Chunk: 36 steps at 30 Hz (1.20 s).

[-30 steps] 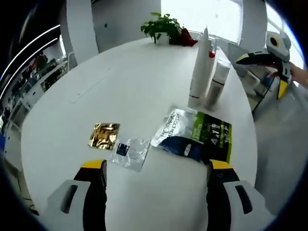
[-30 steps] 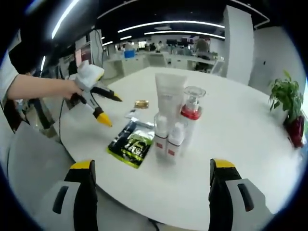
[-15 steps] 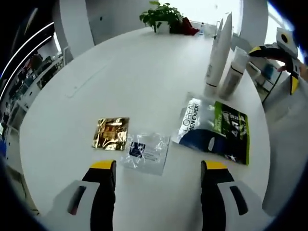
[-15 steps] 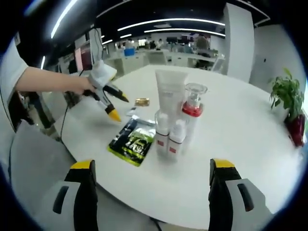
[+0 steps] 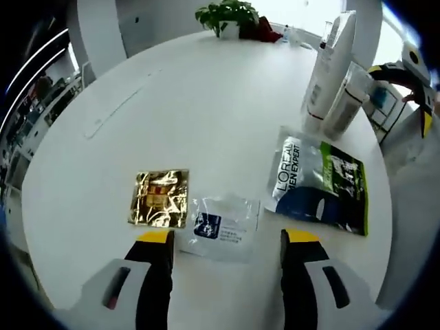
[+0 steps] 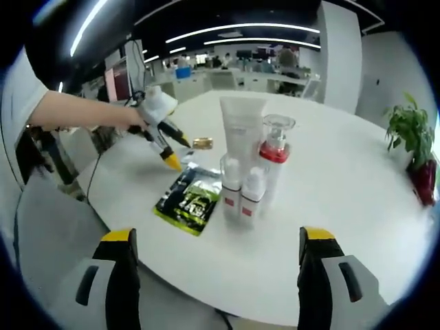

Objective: Arrange the skincare products in the storage area until every visible bottle or jar stands upright without overlapping.

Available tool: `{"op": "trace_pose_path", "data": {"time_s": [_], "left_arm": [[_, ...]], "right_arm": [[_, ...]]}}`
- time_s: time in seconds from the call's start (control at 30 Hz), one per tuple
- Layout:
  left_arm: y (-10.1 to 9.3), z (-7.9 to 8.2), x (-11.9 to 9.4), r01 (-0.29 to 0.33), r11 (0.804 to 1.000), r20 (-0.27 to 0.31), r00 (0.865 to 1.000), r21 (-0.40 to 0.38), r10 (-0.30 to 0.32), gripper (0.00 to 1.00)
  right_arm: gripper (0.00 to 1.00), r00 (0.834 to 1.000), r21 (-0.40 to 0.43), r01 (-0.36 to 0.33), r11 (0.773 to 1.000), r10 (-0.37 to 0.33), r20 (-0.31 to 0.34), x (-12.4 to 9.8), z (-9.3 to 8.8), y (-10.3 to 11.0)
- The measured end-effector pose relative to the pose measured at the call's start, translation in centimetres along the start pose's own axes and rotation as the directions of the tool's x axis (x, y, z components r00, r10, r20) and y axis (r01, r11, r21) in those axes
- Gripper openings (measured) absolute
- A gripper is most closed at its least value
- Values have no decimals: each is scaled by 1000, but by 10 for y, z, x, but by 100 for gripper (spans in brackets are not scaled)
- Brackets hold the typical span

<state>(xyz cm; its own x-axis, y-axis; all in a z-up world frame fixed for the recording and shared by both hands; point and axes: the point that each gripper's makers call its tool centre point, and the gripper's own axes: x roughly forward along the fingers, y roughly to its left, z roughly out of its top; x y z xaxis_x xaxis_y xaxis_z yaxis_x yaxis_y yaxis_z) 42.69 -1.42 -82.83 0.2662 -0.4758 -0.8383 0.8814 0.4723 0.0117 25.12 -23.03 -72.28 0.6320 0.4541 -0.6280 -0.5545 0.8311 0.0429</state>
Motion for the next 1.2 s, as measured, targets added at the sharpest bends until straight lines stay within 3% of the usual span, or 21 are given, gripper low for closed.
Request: {"op": "trace_pose_path", "data": {"time_s": [0.1,0.2,0.53,0.8,1.13,1.2], "left_arm": [[6,0,0,-6,1000,-8,1000,-13,6,56],[7,0,-1,-18,999,-6,1000,-35,18,41],[8,-2,-5,-48,997,-11,999,-60,47,41],[4,8,-23,-71,990,53,996,-124,78,41],[-25,8,-46,-86,980,121,987,-182,109,41],[-30,7,-50,-87,978,133,985,-189,114,41]], "right_arm": [[96,1000,-1,0,1000,0,-2,0,0,0],[96,1000,-1,2,1000,-2,-3,0,0,0],[96,1000,10,-1,1000,1,6,0,1,-1],[95,999,43,-7,999,6,40,-2,7,-1],[89,997,38,-7,999,4,73,-6,13,-1],[84,990,69,-2,998,-8,140,-11,24,-4]]}}
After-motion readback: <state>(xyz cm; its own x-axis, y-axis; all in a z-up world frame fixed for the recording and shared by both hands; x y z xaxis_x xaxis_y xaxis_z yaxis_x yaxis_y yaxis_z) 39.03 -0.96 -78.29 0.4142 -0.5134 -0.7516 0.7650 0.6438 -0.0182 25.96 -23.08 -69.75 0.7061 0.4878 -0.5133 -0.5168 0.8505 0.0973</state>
